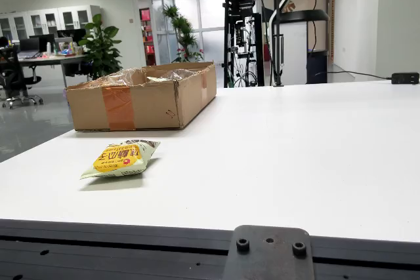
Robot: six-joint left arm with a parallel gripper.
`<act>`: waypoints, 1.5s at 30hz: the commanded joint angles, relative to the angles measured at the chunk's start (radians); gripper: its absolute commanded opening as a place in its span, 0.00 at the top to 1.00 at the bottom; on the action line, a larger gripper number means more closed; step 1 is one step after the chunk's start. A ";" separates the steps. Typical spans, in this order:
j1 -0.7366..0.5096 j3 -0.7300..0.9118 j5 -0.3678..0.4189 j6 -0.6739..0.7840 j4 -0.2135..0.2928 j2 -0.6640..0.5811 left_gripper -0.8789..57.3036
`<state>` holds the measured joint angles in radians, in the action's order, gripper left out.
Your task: Grasp a snack and put it in the bin.
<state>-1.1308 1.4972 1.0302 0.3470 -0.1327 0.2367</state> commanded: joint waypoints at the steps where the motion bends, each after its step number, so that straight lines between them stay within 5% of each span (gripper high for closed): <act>1: 0.013 0.001 -0.016 -0.015 -0.001 0.015 0.31; 45: 0.164 0.044 -0.230 -0.280 -0.001 0.329 0.11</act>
<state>-0.9715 1.5412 0.8108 0.0753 -0.1314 0.5646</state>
